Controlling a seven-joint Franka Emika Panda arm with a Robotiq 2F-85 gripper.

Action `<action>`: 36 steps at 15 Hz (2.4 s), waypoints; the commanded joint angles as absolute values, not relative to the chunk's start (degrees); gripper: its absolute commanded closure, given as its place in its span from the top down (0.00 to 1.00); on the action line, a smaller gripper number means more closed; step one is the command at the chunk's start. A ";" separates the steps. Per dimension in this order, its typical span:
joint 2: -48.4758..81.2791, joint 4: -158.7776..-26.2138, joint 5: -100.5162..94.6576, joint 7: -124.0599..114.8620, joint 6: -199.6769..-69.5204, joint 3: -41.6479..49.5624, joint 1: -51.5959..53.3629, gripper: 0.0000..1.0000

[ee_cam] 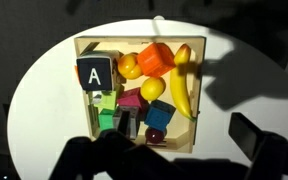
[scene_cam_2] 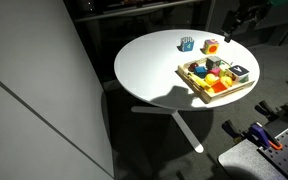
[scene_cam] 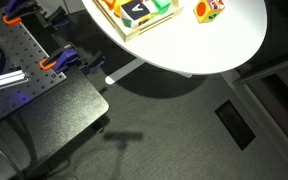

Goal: Remove the gray block from the wooden tray and place it on the table

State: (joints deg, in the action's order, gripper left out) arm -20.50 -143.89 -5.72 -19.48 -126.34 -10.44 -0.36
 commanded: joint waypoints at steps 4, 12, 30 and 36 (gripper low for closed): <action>-18.23 -144.15 -14.94 -25.65 -132.09 -9.94 -2.39 1.00; -16.89 -143.34 -16.12 -26.76 -131.72 -9.70 -3.12 1.00; 2.50 -136.41 -25.39 -32.61 -147.50 -1.20 -4.50 1.00; 9.88 -133.28 -30.19 -36.78 -152.43 3.11 -1.46 1.00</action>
